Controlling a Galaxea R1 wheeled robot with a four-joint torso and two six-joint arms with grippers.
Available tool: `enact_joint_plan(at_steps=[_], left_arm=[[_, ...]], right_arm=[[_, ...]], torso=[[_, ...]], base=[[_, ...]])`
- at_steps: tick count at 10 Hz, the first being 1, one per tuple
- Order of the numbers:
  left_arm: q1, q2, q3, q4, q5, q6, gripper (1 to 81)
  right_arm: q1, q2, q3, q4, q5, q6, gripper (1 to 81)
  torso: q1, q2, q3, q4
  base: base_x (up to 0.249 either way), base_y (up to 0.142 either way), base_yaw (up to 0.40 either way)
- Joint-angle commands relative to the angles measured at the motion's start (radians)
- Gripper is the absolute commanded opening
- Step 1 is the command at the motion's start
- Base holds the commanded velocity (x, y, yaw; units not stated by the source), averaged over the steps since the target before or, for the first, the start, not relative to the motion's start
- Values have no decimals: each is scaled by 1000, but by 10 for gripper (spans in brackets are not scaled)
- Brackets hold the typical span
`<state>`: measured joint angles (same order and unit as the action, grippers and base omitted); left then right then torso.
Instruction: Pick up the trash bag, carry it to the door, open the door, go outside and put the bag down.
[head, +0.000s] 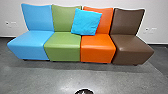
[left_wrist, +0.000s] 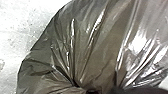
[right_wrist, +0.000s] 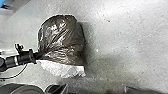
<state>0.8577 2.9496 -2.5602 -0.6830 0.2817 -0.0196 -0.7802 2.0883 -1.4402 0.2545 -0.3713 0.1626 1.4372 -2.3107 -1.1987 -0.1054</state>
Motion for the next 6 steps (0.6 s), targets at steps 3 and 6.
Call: enact_joint_plan(at_steps=[3,6], left_arm=[[-102,-13,15,-13,76,7,10],[-104,-47,41,-15,80,7,10]], right_arm=[[74,-55,26,31,-64,2,811],[64,-55,20,29,-64,0,811]], torso=[[-110,170,171,0],[-180,277,283,0]], base=[[0,0,0],[0,0,0]])
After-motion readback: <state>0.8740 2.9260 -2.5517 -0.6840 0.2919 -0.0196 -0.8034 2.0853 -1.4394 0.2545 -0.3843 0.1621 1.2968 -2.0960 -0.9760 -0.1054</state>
